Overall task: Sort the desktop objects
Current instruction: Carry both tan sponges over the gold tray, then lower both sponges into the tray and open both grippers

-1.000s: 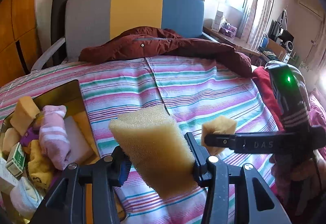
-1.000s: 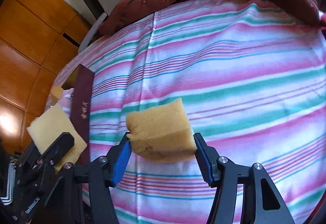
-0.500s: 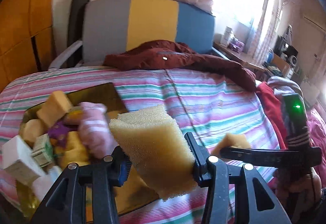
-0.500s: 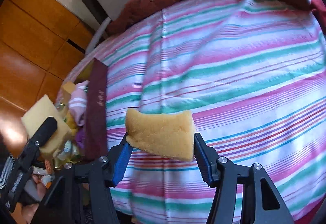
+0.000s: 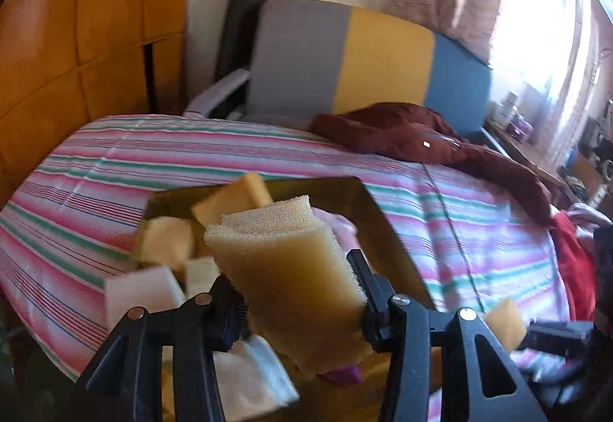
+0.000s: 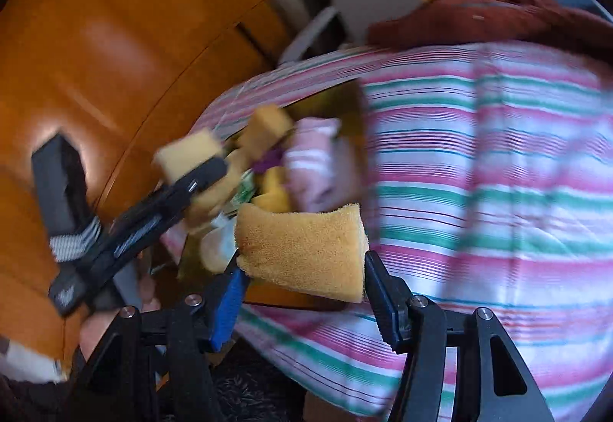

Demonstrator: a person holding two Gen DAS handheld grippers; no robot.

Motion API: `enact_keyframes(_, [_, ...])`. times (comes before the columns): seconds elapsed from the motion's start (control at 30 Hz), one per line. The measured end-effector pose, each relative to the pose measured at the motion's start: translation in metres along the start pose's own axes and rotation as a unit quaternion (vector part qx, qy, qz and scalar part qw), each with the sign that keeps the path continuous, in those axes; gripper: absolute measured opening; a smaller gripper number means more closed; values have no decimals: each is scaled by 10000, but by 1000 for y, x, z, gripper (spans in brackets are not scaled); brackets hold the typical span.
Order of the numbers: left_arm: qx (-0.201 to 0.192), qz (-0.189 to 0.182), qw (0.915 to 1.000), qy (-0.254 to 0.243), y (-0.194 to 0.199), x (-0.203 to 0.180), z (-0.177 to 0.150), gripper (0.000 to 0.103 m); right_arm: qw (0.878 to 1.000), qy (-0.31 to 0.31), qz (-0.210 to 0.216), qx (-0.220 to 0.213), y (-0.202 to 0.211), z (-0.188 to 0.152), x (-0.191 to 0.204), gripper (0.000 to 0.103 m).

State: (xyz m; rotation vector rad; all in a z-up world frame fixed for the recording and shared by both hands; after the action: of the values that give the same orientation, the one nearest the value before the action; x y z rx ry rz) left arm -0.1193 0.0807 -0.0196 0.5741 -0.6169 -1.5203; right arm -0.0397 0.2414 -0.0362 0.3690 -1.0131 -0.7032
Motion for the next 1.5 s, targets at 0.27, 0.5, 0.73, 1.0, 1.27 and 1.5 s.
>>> enact_keyframes(0.27, [61, 243, 9996, -84, -22, 9, 4, 49, 9966, 397, -369, 620, -48, -5, 6, 60])
enact_keyframes(0.5, [215, 219, 9994, -185, -40, 1, -4, 49, 9879, 768, -608, 1201, -70, -19, 5, 60])
enact_keyframes(0.73, [286, 268, 9986, -344, -56, -6, -6, 53, 9850, 782, -733, 1349, -83, -19, -5, 62])
enact_keyframes(1.0, [335, 171, 9990, -235, -60, -5, -2, 61, 9884, 843, -715, 1045, -76, -11, -3, 81])
enact_keyframes(1.27, [139, 240, 9996, -113, -45, 2, 5, 83, 9910, 884, -737, 683, -59, -7, 4, 81])
enact_keyframes(1.5, [-209, 524, 9984, -97, -14, 11, 14, 84, 9937, 837, -654, 349, -46, -2, 16, 82])
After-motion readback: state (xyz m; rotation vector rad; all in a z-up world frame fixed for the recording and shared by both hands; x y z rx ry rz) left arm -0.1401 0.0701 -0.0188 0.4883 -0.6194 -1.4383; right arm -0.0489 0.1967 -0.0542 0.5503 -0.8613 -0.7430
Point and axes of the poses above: each gripper's, at about its wrist camera, not at the fingertips, and y roughly against the way its jaws point, x to its left, z to its top, the point moved 7 cm from there along -y, roughly the way its jaws point, and after that the axes turned 13 degrees about z, right-handed, at the moved point
